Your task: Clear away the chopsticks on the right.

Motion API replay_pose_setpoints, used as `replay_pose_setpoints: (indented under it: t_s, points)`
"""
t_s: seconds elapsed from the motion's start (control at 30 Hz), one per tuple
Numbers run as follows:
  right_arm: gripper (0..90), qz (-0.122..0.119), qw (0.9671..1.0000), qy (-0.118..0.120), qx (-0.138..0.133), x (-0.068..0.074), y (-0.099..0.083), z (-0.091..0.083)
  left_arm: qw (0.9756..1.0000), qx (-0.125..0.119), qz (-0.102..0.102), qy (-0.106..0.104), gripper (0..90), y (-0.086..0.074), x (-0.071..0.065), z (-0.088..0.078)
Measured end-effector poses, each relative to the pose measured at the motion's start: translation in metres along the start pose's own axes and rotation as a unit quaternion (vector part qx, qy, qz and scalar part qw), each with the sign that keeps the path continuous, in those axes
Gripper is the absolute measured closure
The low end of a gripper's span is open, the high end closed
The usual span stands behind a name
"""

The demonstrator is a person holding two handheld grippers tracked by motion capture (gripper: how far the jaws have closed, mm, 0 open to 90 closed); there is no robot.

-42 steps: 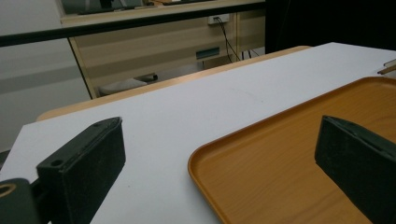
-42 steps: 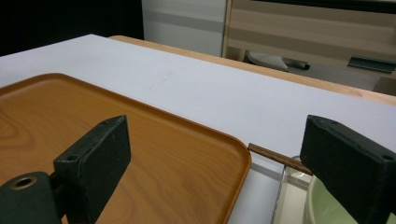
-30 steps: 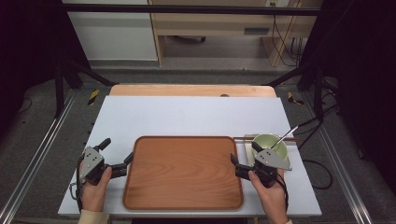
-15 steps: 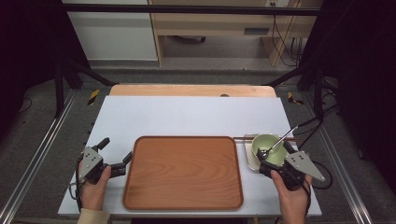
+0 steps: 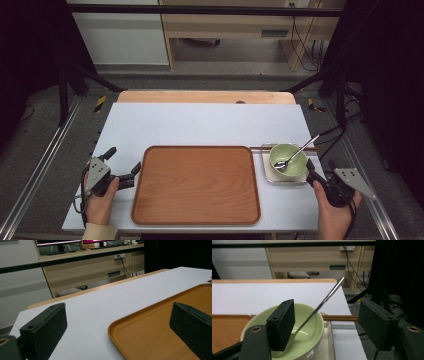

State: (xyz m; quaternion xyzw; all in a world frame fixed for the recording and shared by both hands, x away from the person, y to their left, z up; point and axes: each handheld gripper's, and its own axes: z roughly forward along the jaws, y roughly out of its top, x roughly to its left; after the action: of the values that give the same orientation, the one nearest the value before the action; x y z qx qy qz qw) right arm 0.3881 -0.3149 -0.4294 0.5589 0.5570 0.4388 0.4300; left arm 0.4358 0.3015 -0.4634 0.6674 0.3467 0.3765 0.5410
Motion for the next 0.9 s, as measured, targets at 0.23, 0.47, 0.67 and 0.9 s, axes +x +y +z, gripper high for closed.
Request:
replay_pose_setpoints:
  t_s: [0.23, 0.47, 0.67, 0.9]
  points:
    - [38.9, 0.023, 0.9994, -0.012, 0.023, -0.009, -0.005, 0.003, 0.9999, -0.008, -0.007, 0.000, 0.7, 0.002, 0.000, -0.002]
    - [53.0, 0.017, 0.9982, -0.017, 0.055, -0.018, -0.010, 0.010, 0.9999, -0.002, 0.008, 0.008, 0.7, 0.004, -0.004, -0.007]
    - [54.0, 0.009, 0.9983, -0.014, 0.056, -0.019, -0.008, 0.007, 0.9999, -0.006, 0.004, 0.012, 0.7, 0.003, -0.007, -0.012]
    - [61.5, 0.014, 0.9979, -0.018, 0.061, -0.029, -0.010, 0.011, 0.9997, -0.005, -0.004, 0.023, 0.8, 0.000, -0.002, -0.014]
